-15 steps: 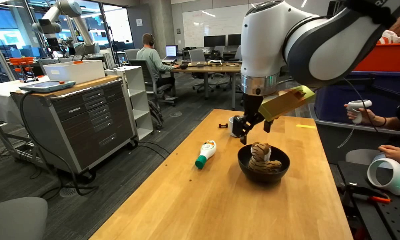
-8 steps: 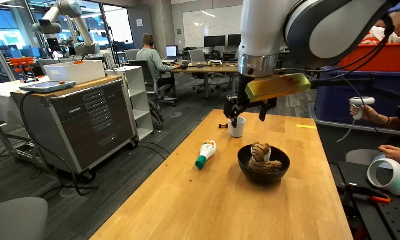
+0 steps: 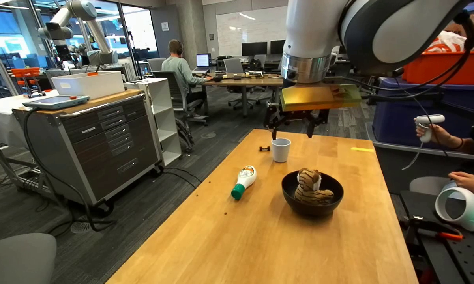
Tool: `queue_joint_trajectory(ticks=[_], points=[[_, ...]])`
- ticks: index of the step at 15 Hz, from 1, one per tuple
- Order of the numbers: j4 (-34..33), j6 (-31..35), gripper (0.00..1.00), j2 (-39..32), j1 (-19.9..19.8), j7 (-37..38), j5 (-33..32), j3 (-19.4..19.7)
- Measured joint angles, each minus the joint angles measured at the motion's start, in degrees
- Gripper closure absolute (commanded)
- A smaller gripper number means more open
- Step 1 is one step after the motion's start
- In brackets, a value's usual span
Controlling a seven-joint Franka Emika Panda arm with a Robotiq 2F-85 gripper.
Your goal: Take the toy tiger from the table and place it in the black bowl
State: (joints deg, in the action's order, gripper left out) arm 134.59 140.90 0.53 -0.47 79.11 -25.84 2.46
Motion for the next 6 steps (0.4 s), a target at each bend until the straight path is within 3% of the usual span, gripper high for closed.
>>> queue_joint_trajectory(ticks=[6], points=[[0.00, -0.02, 0.00, 0.00, 0.00, 0.66, 0.11, -0.17]])
